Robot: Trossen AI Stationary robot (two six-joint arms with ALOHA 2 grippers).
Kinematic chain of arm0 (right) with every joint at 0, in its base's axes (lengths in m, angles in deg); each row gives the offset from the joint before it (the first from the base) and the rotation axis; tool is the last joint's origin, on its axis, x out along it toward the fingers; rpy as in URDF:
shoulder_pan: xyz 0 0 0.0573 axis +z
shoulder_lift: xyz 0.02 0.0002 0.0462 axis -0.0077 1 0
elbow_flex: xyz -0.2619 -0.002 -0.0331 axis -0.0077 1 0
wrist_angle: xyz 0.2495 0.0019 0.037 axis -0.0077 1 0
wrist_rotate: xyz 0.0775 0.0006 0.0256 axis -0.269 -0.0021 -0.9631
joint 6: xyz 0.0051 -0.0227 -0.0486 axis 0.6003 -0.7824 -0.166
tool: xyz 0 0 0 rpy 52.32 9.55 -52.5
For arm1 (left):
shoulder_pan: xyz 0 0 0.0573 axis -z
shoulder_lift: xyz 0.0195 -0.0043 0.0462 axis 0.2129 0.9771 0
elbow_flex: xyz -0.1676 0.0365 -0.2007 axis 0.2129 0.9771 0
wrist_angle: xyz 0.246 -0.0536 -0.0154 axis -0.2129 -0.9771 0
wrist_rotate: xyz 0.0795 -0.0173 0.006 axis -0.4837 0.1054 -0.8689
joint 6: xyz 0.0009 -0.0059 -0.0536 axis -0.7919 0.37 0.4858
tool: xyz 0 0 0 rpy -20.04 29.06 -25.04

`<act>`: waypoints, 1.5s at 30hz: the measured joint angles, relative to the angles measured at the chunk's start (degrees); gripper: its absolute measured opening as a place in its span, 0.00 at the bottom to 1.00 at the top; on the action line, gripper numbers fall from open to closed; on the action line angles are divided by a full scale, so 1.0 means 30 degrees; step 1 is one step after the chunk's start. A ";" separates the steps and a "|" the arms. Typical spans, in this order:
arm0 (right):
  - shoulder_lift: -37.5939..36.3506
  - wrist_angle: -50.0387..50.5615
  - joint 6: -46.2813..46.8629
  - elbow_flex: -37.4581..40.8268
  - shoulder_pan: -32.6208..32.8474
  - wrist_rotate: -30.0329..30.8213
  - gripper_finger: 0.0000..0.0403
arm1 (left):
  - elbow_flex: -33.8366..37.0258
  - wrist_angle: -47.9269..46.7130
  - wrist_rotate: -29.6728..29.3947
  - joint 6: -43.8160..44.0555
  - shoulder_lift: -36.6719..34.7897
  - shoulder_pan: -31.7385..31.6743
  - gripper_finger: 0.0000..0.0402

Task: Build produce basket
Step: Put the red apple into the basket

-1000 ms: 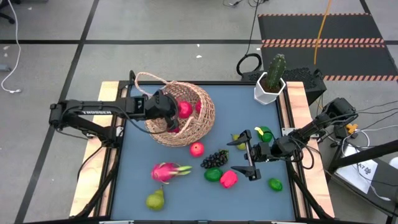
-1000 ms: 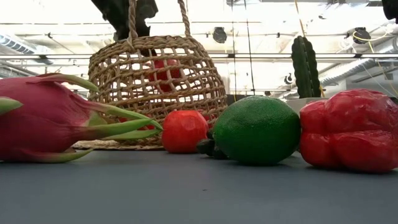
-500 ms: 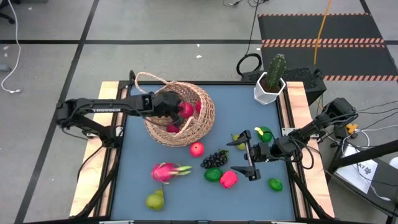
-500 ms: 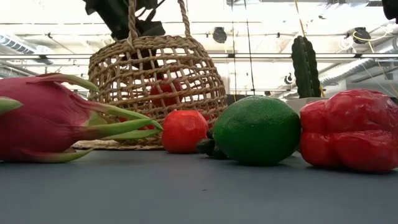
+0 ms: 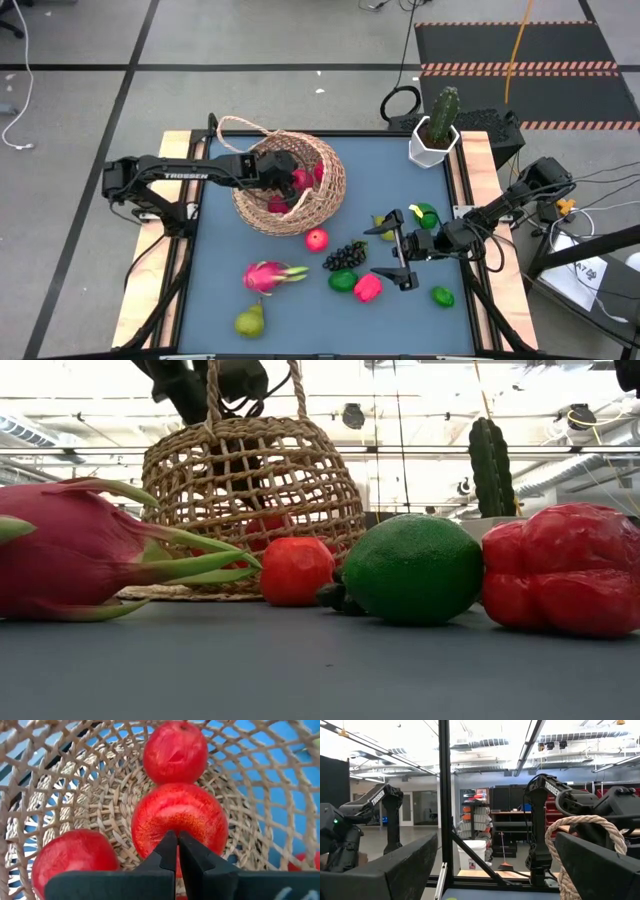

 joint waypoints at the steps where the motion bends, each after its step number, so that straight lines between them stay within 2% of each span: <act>1: 0.0000 0.0000 -0.0013 0.0000 0.0000 0.0000 0.99 | -0.0004 0.0012 -0.0005 0.0018 -0.0018 0.0002 0.02; 9: 0.0000 0.0000 -0.0013 0.0000 0.0000 -0.0007 0.99 | -0.0004 -0.0156 -0.0007 0.0183 -0.0019 0.0002 0.02; 12: 0.0000 -0.0007 -0.0013 0.0000 0.0002 -0.0007 0.99 | -0.0004 -0.0148 -0.0007 0.0462 -0.0019 0.0002 0.05; 22: 0.0000 -0.0022 -0.0009 0.0000 0.0004 -0.0007 0.99 | -0.0004 -0.0134 -0.0015 0.0638 -0.0021 0.0002 0.33; 27: 0.0000 -0.0029 -0.0013 0.0000 0.0003 -0.0007 0.99 | -0.0019 -0.0120 -0.0015 0.0701 -0.0531 0.0002 0.41; 35: -0.0013 0.0106 -0.0022 0.0000 0.0002 -0.0007 0.99 | -0.0032 -0.0180 -0.0060 0.0990 -0.2716 0.0188 0.42; 41: -0.0015 0.0415 -0.0071 0.0000 -0.0026 0.0008 0.99 | -0.0034 0.0063 -0.0073 0.0799 -0.5054 0.1102 0.42; 45: -0.0015 0.1090 -0.0027 0.0000 -0.0044 0.1074 0.99 | -0.0034 0.0412 -0.0345 0.0432 -0.6538 0.2154 0.42</act>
